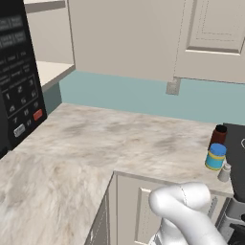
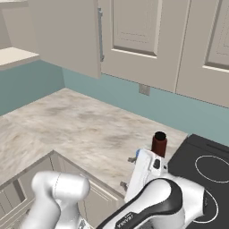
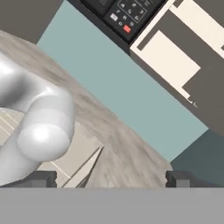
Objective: Collect the paprika, mayonnaise, and shaker from the cabinet and place them next to the stove.
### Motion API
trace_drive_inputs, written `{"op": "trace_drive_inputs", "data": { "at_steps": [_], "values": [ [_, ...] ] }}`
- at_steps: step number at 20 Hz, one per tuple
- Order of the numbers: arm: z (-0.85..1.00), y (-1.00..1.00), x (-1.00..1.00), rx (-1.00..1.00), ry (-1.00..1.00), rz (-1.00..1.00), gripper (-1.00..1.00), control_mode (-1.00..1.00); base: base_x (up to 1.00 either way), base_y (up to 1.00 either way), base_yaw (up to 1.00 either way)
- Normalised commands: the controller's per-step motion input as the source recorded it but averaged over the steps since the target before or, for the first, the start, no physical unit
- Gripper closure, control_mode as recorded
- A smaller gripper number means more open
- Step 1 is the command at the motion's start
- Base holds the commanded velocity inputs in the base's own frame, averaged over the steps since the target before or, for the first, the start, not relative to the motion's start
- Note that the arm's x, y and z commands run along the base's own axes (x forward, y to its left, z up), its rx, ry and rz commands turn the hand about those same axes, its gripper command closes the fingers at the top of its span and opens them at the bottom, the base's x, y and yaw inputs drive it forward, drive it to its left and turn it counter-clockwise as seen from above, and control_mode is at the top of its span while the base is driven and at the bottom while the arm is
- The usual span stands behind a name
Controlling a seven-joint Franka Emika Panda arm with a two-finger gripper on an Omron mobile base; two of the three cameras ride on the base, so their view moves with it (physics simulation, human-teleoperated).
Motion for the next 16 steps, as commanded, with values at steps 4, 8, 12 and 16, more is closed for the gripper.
{"op": "trace_drive_inputs", "data": {
  "at_steps": [4, 8, 12, 16],
  "values": [
    [0.7, 0.7, -0.65, -0.1, -0.01, -0.03, -1.0, -1.0, 0.0, 0.0, 0.0],
    [0.72, 0.74, -0.66, -0.11, 0.0, -0.02, -1.0, -1.0, 0.0, 0.0, 0.0],
    [0.66, 0.83, -0.63, -0.13, 0.0, 0.0, -1.0, -1.0, 0.0, 0.0, 0.0],
    [0.57, 0.95, -0.54, -0.15, 0.0, 0.0, -1.0, -1.0, 0.0, 0.0, 0.0]
  ]
}}
